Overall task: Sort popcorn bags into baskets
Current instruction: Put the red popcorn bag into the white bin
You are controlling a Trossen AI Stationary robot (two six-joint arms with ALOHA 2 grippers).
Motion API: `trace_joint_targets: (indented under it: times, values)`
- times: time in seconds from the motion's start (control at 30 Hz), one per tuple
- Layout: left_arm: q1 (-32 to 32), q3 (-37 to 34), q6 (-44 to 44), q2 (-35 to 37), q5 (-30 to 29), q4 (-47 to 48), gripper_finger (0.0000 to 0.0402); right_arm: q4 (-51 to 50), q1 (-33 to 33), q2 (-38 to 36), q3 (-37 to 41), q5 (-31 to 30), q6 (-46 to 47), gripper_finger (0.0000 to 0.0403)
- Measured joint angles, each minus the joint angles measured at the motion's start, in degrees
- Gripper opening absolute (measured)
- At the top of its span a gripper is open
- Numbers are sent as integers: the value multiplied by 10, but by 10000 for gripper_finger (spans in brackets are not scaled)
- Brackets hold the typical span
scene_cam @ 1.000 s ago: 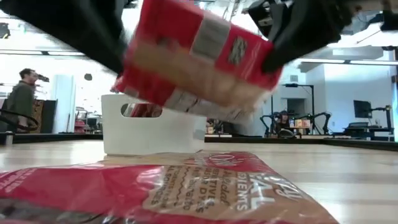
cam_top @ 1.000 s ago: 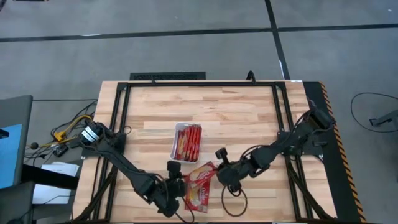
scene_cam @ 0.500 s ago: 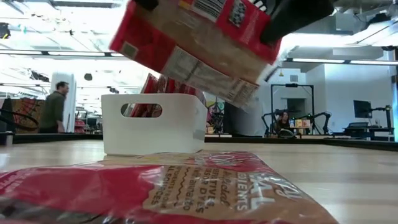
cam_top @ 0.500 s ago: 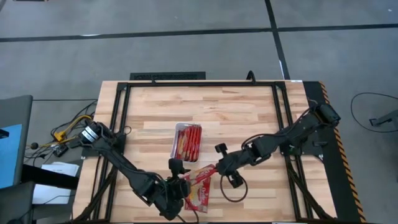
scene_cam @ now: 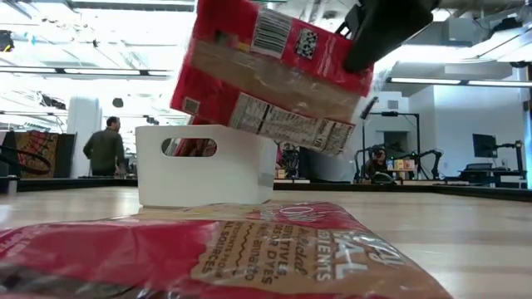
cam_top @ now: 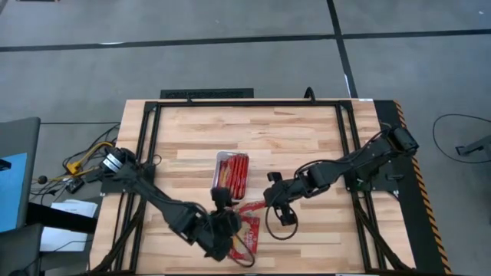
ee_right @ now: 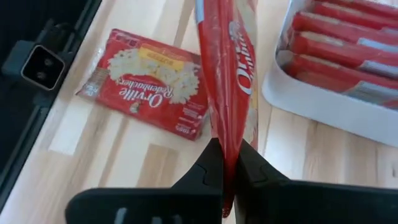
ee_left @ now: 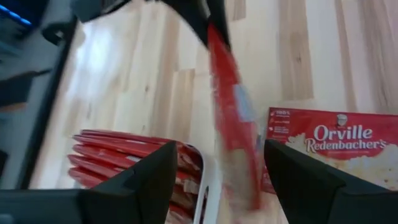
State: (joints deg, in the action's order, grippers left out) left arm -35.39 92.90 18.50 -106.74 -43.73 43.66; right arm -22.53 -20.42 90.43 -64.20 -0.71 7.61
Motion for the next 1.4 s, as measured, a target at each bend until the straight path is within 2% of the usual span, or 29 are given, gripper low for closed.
trace_joint_targets:
  times: [0.2, 0.43, 0.63, 0.8, 0.9, 1.13, 1.3, 1.4]
  values:
    - [24, 0, -8, 0, 79, -2, 210, 4, -14, 0, -3, 8, -3, 12]
    - [41, 0, -19, 0, 184, -8, 131, 5, -17, 0, -3, 8, -8, 12]
    - [49, 0, -30, 0, 196, -11, 81, 13, -17, 0, -3, 8, -16, 13]
    - [55, 0, -30, 0, 201, -10, 15, 16, -17, 0, -2, 8, -19, 18]
    - [55, 0, -21, 0, 202, -10, 11, 25, -17, 0, -2, 7, -35, 43]
    - [36, -1, -11, 13, 203, -7, 4, 66, -17, 0, -3, 5, -47, 134]
    - [14, -1, 9, 39, 175, 1, 3, 93, -16, 0, -3, 3, -46, 186]
    - [0, -1, 34, 55, 144, 24, 2, 93, -17, -7, -2, -35, -42, 202]
